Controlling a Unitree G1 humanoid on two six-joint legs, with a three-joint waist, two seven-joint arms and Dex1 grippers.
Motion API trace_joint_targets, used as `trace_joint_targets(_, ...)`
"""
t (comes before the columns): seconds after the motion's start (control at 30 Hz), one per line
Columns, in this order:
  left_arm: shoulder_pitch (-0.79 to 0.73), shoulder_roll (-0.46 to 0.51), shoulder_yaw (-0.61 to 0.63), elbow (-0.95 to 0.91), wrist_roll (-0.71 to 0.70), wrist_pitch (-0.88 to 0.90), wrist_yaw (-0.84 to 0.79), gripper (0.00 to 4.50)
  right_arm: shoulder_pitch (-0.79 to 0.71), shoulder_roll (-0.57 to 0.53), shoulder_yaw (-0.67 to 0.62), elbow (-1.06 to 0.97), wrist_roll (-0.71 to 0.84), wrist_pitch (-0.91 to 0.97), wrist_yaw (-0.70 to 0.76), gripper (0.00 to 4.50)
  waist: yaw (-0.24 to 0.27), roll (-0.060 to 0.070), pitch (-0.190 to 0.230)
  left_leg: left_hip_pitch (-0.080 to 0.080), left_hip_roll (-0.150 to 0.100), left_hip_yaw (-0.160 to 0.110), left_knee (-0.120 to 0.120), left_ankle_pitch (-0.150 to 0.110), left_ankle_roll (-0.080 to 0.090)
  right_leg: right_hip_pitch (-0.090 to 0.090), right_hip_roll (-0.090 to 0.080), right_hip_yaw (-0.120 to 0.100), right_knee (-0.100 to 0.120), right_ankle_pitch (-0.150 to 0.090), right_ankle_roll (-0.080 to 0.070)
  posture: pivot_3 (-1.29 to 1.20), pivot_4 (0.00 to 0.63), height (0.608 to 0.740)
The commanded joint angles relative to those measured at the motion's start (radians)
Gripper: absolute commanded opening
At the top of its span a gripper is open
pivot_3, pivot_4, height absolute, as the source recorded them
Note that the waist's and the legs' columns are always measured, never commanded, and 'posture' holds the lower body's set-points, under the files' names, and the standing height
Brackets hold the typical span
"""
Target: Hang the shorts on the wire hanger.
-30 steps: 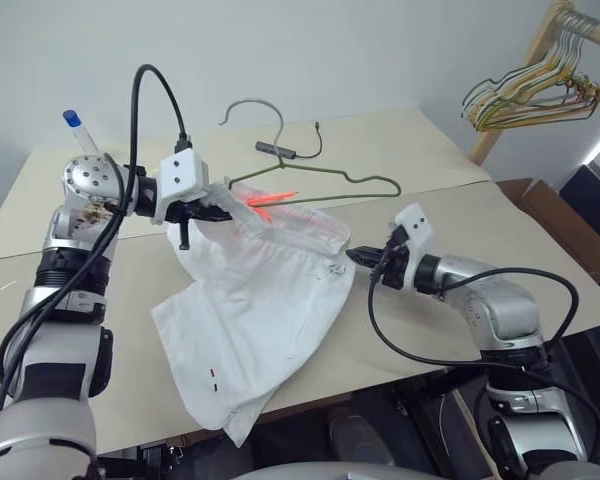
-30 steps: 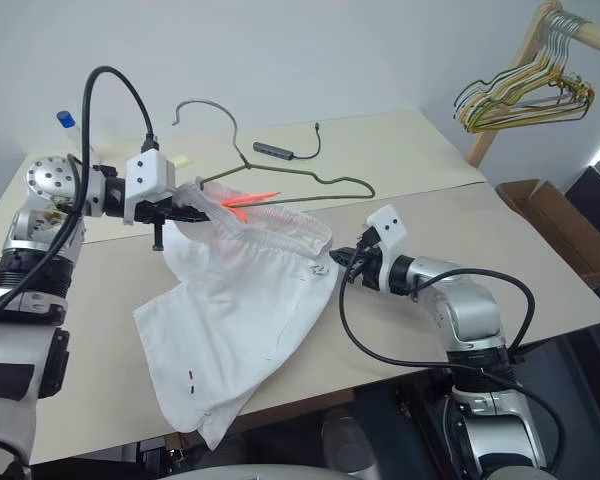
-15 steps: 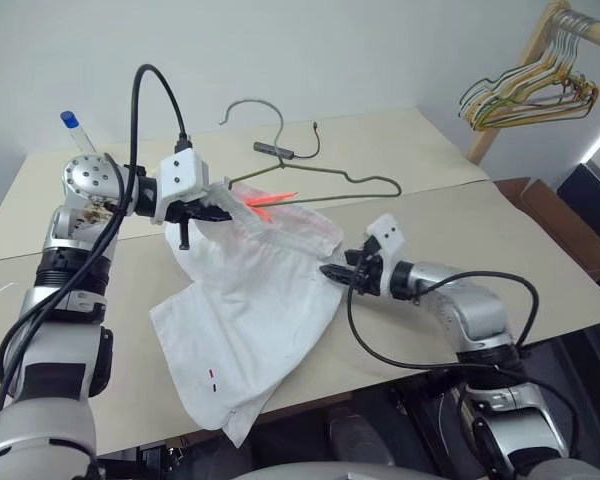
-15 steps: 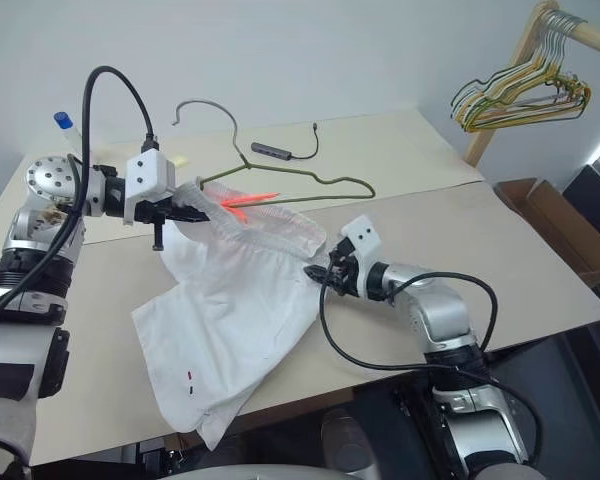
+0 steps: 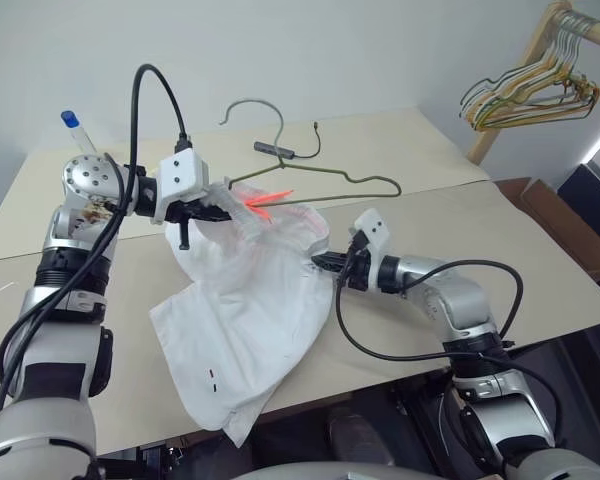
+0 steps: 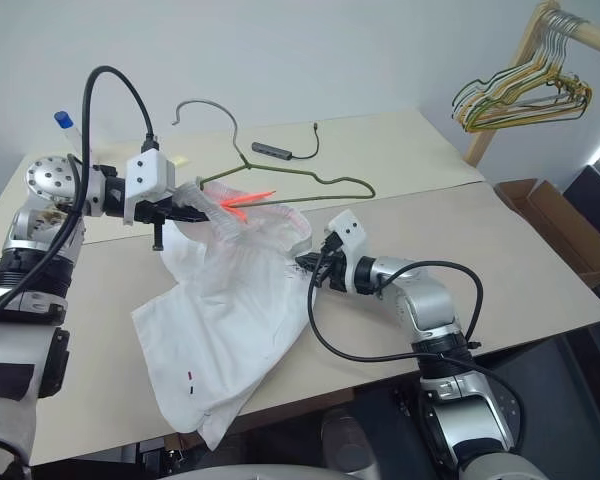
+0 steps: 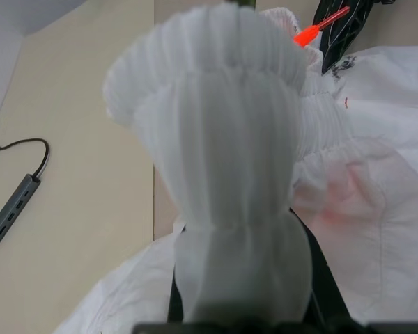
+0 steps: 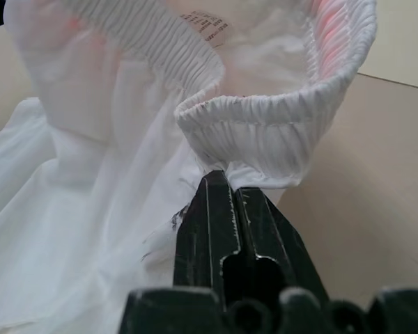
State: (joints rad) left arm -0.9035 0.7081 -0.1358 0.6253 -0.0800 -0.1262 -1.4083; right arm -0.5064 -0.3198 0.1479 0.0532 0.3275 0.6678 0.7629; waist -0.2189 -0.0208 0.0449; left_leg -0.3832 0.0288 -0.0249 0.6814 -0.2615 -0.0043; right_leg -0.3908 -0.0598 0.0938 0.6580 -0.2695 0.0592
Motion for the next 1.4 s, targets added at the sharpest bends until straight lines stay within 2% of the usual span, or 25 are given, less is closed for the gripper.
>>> trace_joint_targets(0.03, -0.03, 0.014, 0.031, -0.02, -0.017, -0.001, 0.008, 0.01, -0.017, -0.01, -0.008, -0.014, -0.002, -0.028, 0.007, 0.07, 0.0, 0.0, 0.0, 0.0, 0.0, 0.0, 0.0, 0.0, 0.0, 0.0, 0.0, 0.0, 0.0, 0.0, 0.0, -0.14, 0.0, 0.74)
trace_joint_targets(0.2, -0.027, 0.019, 0.033, -0.026, -0.02, 0.002, 0.006, 0.01, -0.024, -0.029, -0.037, 0.005, -0.017, -0.034, -0.02, 0.07, 0.0, 0.0, 0.0, 0.0, 0.0, 0.0, 0.0, 0.0, 0.0, 0.0, 0.0, 0.0, 0.0, 0.0, 0.0, -0.14, 0.0, 0.74)
trace_joint_targets(0.47, 0.041, 0.108, 0.024, -0.024, -0.005, -0.036, -0.066, 0.01, -0.024, -0.197, -0.192, 0.008, 0.047, -0.002, 0.023, 0.07, -0.001, 0.0, 0.0, 0.0, 0.0, 0.0, 0.0, 0.0, 0.0, 0.0, 0.0, 0.0, 0.0, 0.0, 0.0, -0.16, 0.0, 0.74)
trace_joint_targets(0.67, 0.054, 0.133, 0.01, 0.058, 0.056, -0.109, -0.017, 0.01, -0.023, -0.28, -0.22, 0.023, 0.08, 0.011, 0.062, 0.07, -0.002, 0.0, 0.0, 0.001, 0.0, 0.001, 0.0, 0.0, 0.0, 0.001, 0.0, 0.0, -0.001, 0.0, 0.0, -0.16, 0.0, 0.74)
trace_joint_targets(0.97, 0.055, 0.143, -0.016, 0.127, 0.126, -0.212, 0.059, 0.01, -0.039, -0.307, -0.227, 0.034, 0.113, 0.041, 0.075, 0.07, -0.001, 0.0, 0.0, 0.0, 0.0, 0.001, 0.0, 0.0, 0.0, 0.001, 0.0, 0.0, -0.001, 0.0, 0.0, -0.16, 0.0, 0.74)
trace_joint_targets(1.27, 0.069, 0.11, 0.055, 0.105, -0.043, -0.21, -0.045, 0.01, -0.058, -0.319, -0.217, 0.085, 0.121, 0.044, 0.09, 0.07, -0.001, 0.0, 0.0, 0.0, 0.0, 0.001, 0.0, 0.0, 0.0, 0.0, 0.0, 0.0, -0.001, 0.0, 0.0, -0.16, 0.0, 0.74)
trace_joint_targets(1.4, 0.074, 0.125, 0.029, 0.106, -0.013, -0.231, -0.038, 0.01, -0.063, -0.32, -0.215, 0.097, 0.119, 0.043, 0.095, 0.07, -0.001, 0.0, 0.0, 0.0, 0.0, 0.001, 0.0, 0.0, 0.0, 0.0, 0.0, 0.0, -0.001, 0.0, 0.0, -0.16, 0.0, 0.74)
